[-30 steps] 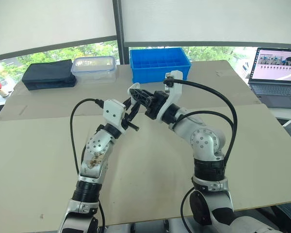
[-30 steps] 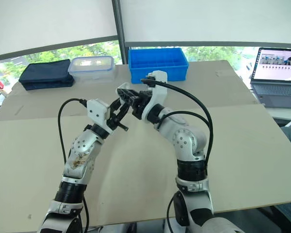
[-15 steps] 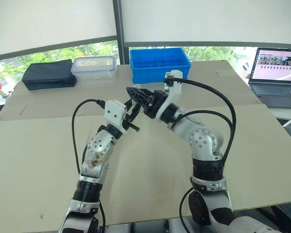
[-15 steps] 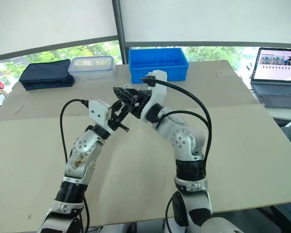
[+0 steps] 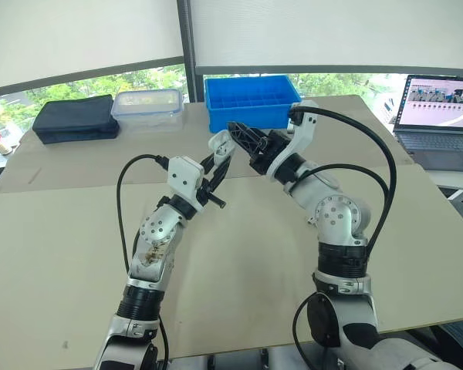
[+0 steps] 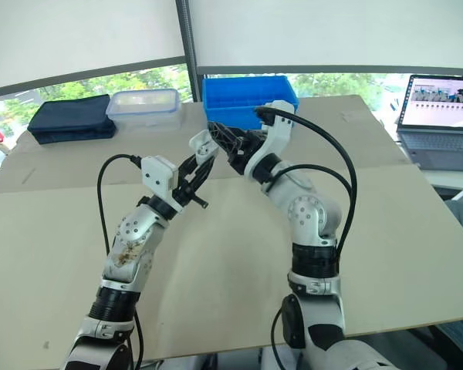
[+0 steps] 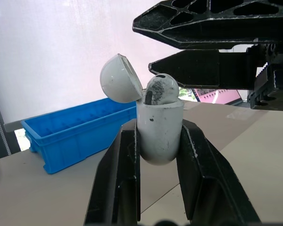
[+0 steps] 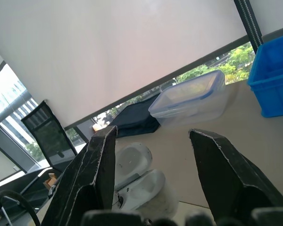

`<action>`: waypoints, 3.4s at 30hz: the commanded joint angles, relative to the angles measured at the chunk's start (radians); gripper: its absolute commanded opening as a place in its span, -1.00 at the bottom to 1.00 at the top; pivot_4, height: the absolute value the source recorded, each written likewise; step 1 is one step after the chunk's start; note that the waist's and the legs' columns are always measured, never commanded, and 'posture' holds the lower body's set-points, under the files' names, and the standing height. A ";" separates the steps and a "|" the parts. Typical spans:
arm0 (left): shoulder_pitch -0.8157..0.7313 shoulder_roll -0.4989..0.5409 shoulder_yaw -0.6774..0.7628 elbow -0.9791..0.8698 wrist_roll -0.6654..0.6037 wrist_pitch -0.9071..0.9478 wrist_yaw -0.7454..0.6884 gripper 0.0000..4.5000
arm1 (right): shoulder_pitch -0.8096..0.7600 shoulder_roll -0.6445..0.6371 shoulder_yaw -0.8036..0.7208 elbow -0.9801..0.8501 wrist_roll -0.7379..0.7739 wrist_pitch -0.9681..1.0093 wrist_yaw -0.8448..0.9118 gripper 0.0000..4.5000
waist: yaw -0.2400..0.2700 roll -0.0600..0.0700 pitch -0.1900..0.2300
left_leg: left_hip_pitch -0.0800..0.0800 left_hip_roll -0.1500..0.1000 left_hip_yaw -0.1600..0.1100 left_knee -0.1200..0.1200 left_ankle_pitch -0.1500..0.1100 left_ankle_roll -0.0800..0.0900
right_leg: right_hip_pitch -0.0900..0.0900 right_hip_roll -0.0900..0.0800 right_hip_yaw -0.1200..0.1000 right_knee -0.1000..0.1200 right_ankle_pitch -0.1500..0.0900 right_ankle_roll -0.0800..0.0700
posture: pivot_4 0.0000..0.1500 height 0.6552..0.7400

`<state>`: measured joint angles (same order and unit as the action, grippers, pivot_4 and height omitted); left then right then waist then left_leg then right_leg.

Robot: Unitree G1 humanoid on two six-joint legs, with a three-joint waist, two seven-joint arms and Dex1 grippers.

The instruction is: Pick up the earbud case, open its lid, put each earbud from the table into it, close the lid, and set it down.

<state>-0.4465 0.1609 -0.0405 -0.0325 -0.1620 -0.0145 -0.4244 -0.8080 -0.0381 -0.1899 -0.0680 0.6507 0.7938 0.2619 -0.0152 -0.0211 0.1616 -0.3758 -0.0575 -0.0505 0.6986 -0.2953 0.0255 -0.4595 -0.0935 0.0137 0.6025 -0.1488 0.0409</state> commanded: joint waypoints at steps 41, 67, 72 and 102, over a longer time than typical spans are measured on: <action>0.139 0.138 0.038 -0.163 -0.038 0.063 -0.082 -0.76 | 0.195 -0.739 0.343 0.376 -0.545 -0.332 0.764 0.21 | 0.018 0.000 0.000 | 0.003 0.002 0.006 0.000 -0.002 0.003 | 0.003 -0.001 0.003 -0.009 0.000 0.000 | 1.00 1.00; 0.140 0.106 0.017 -0.156 -0.028 0.054 -0.065 -0.76 | 0.290 -0.999 0.410 0.351 -0.631 -0.496 1.026 -0.84 | 0.032 0.000 0.000 | 0.004 0.001 0.006 0.002 -0.002 0.004 | 0.005 -0.001 0.002 -0.009 0.000 0.001 | 1.00 1.00; 0.154 0.085 0.006 -0.159 -0.016 0.040 -0.049 -0.76 | 0.255 -1.115 0.438 0.520 -0.724 -0.693 1.111 -0.84 | 0.026 0.000 0.000 | 0.005 0.002 0.008 0.002 -0.002 0.004 | 0.005 -0.001 0.002 -0.008 0.000 0.001 | 1.00 1.00; 0.179 0.053 -0.013 -0.177 -0.001 0.036 -0.021 -0.76 | 0.227 -1.091 0.427 0.760 -0.829 -0.665 1.176 -0.12 | 0.031 -0.001 0.000 | 0.022 0.003 0.007 -0.002 -0.004 0.006 | 0.026 -0.001 0.002 -0.015 -0.001 0.002 | 1.00 1.00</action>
<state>-0.2600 0.2155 -0.0494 -0.1741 -0.1597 0.0387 -0.4470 -0.5854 -1.1296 0.2499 0.6751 -0.1740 0.0698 1.4347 0.0158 -0.0219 0.1620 -0.3542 -0.0545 -0.0433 0.6967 -0.2989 0.0312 -0.4339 -0.0944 0.0156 0.5871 -0.1495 0.0425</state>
